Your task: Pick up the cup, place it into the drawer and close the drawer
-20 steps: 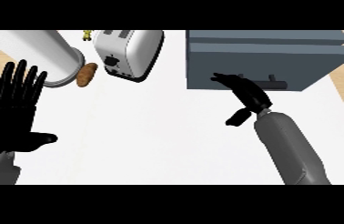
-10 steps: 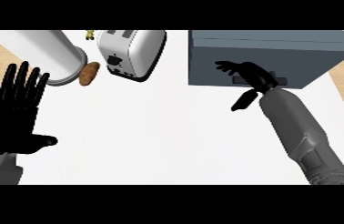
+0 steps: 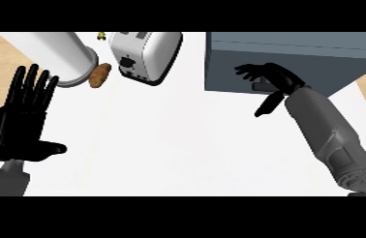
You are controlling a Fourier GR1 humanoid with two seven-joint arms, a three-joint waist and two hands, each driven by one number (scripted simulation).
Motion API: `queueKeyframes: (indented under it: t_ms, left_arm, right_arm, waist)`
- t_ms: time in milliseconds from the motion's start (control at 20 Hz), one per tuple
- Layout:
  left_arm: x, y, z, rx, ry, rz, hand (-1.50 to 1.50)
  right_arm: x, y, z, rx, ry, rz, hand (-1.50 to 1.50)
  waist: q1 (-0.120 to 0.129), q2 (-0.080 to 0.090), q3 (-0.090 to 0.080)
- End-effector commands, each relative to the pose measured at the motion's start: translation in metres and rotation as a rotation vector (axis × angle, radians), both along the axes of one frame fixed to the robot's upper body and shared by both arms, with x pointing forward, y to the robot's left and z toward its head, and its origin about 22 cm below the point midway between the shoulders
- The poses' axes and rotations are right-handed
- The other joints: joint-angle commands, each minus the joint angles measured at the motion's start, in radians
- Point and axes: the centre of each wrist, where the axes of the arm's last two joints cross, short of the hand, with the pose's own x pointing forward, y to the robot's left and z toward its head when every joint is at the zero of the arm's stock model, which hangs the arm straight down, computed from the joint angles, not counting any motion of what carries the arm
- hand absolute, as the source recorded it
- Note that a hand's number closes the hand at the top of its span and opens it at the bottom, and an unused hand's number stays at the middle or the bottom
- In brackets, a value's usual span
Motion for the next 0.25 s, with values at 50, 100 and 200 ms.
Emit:
queueKeyframes:
  t_ms: [50, 100, 200]
  left_arm:
    - [0.001, -0.007, -0.004, 0.005, -0.004, -0.004, -1.5]
    - [0.0, 0.003, -0.01, 0.011, 0.003, 0.001, -1.5]
    - [0.004, -0.002, 0.004, 0.014, -0.011, -0.004, -1.5]
  right_arm:
    - [0.014, -0.038, 0.041, -0.041, -0.015, -0.159, -1.5]
    - [0.009, -0.034, 0.028, -0.053, -0.015, -0.143, -1.5]
    - [0.008, -0.033, 0.025, -0.056, -0.012, -0.146, -1.5]
  waist:
    - [0.02, 0.038, 0.012]
    - [0.012, 0.038, 0.011]
    - [0.022, 0.036, 0.012]
